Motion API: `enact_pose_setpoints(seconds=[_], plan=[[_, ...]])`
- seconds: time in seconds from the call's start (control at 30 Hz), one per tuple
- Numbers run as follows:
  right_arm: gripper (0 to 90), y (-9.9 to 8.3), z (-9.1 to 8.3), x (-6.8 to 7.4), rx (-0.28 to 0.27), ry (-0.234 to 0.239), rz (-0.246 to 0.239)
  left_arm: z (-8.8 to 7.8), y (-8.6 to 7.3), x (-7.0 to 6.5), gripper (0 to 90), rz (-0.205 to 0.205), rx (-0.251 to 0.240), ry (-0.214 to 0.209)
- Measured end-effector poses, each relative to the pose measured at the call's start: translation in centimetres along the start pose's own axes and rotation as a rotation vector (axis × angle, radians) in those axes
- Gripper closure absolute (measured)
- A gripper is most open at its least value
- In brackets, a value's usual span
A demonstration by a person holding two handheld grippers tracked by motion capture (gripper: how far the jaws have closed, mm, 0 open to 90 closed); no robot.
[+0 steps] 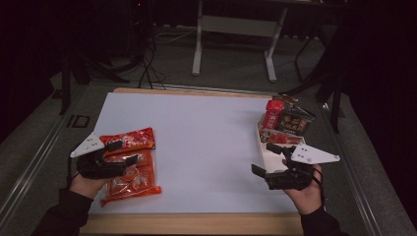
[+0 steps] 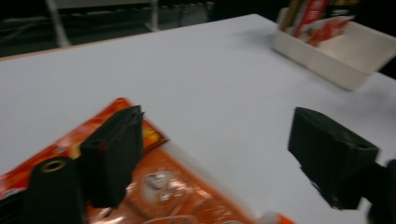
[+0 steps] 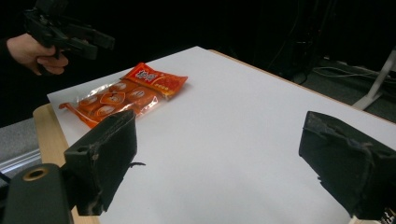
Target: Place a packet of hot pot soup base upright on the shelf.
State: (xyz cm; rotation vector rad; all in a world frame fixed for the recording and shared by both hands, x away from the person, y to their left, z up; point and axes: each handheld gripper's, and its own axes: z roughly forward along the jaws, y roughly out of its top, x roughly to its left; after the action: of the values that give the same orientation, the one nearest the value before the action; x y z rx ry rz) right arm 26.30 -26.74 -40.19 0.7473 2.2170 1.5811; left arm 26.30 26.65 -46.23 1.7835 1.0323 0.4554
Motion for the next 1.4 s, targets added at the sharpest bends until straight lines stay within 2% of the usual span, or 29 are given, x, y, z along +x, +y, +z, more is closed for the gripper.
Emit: enact_pose_setpoints(seconds=[0.17,0.2,0.23,0.27,0.43,0.6,0.63,0.77,0.83,0.93,1.0,1.07,1.17,1.23,1.4], plan=[[12.8,0.0,0.0,0.1,0.001,0.008,-0.010,-0.4,-1.1,2.0,23.7,-0.043,0.014,0.064],[13.1,-0.1,0.0,0.2,0.001,0.006,-0.012,-0.5,-1.4,2.4,26.5,-0.041,0.017,0.085],[13.1,-0.1,0.0,0.1,0.002,0.012,-0.008,-0.5,-1.6,2.6,32.2,-0.043,0.019,0.091],[13.1,-0.1,0.0,0.1,0.001,0.013,-0.007,-0.6,-1.8,2.9,33.8,-0.054,0.026,0.100],[13.4,-0.1,-0.1,0.0,-0.005,0.018,-0.002,-0.8,-3.2,4.4,54.9,-0.078,0.046,0.111],[13.5,-0.1,-0.1,0.0,-0.006,0.019,-0.004,-0.7,-4.1,5.1,69.6,-0.083,0.085,0.124],[13.6,-0.1,-0.1,0.0,-0.005,0.019,-0.004,-0.6,-4.5,5.3,69.6,-0.081,0.109,0.141],[13.7,-0.2,-0.1,0.0,-0.006,0.024,-0.002,-0.5,-5.2,5.7,71.4,-0.083,0.145,0.155],[13.9,-0.2,0.0,0.0,-0.002,0.026,-0.002,-0.5,-5.5,5.8,76.0,-0.079,0.168,0.176],[13.9,-0.3,0.1,0.1,0.002,0.033,-0.005,-0.4,-6.1,5.9,83.0,-0.068,0.195,0.188],[13.8,-0.4,0.2,0.1,0.002,0.040,-0.007,-0.2,-6.5,6.0,84.3,-0.066,0.217,0.202],[12.7,-0.4,0.2,0.1,0.008,0.048,-0.005,-0.1,-6.9,6.1,88.4,-0.065,0.242,0.202],[11.3,-0.4,0.2,0.2,0.005,0.068,-0.016,0.3,-7.4,6.0,89.6,-0.053,0.283,0.202],[11.4,-0.4,0.3,0.2,0.000,0.072,-0.007,0.6,-7.6,6.0,89.7,-0.055,0.300,0.203],[11.4,-0.7,0.5,0.2,0.013,0.078,-0.002,0.8,-7.6,6.0,89.7,-0.075,0.296,0.197]])
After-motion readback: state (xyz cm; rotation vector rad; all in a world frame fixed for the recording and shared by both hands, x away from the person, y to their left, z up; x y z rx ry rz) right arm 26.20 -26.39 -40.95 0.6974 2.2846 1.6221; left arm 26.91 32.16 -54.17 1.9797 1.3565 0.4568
